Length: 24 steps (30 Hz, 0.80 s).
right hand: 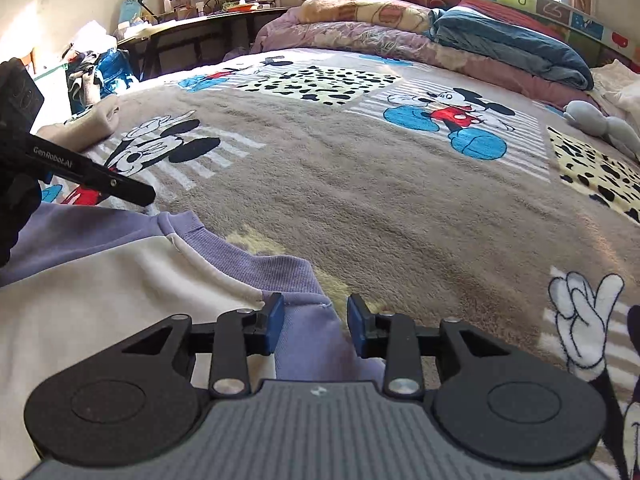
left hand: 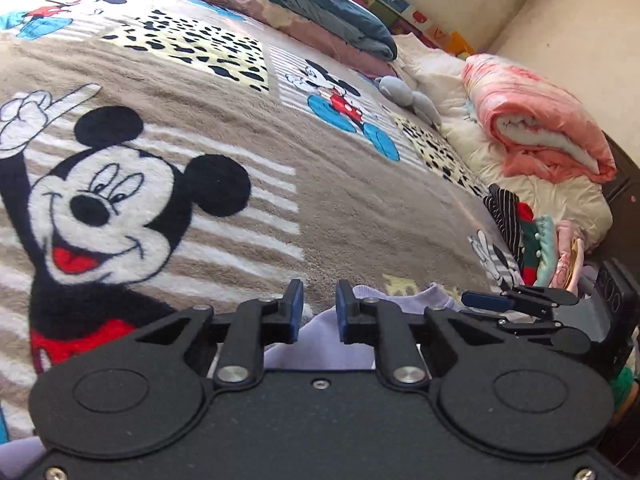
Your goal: Fold clothes
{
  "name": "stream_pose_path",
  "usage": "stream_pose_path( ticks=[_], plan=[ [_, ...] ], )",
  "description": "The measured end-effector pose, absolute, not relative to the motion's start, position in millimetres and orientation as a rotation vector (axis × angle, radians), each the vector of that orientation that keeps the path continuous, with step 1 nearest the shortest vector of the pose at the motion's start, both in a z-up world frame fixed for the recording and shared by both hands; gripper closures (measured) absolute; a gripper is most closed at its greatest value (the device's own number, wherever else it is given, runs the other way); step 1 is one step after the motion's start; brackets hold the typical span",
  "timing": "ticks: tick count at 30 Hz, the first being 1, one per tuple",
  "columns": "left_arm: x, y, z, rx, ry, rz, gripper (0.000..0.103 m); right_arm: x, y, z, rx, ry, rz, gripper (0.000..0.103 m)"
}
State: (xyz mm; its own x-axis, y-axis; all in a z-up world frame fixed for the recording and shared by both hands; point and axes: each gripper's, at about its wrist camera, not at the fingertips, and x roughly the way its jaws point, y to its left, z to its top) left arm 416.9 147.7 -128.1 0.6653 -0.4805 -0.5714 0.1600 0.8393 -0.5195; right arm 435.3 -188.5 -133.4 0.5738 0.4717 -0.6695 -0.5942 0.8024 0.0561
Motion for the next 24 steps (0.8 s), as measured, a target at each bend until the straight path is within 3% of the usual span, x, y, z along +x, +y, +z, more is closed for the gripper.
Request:
stream_pose_path(
  ticks=[4, 8, 15, 20, 24],
  plan=[
    [365, 185, -113, -0.464, 0.688, -0.22, 0.085, 418, -189, -125, -0.21, 0.699, 0.618, 0.068],
    [303, 208, -105, -0.398, 0.619, 0.012, 0.065, 402, -157, -111, -0.214, 0.65, 0.678, 0.068],
    [229, 262, -115, -0.333, 0.578, 0.34, 0.064, 410, -82, -106, -0.111, 0.676, 0.754, 0.069],
    [234, 264, -127, -0.227, 0.632, 0.43, 0.07, 428, -50, -135, -0.154, 0.756, 0.7, 0.07],
    [230, 258, -112, -0.254, 0.54, 0.241, 0.07, 444, -52, -134, -0.096, 0.776, 0.632, 0.07]
  ],
)
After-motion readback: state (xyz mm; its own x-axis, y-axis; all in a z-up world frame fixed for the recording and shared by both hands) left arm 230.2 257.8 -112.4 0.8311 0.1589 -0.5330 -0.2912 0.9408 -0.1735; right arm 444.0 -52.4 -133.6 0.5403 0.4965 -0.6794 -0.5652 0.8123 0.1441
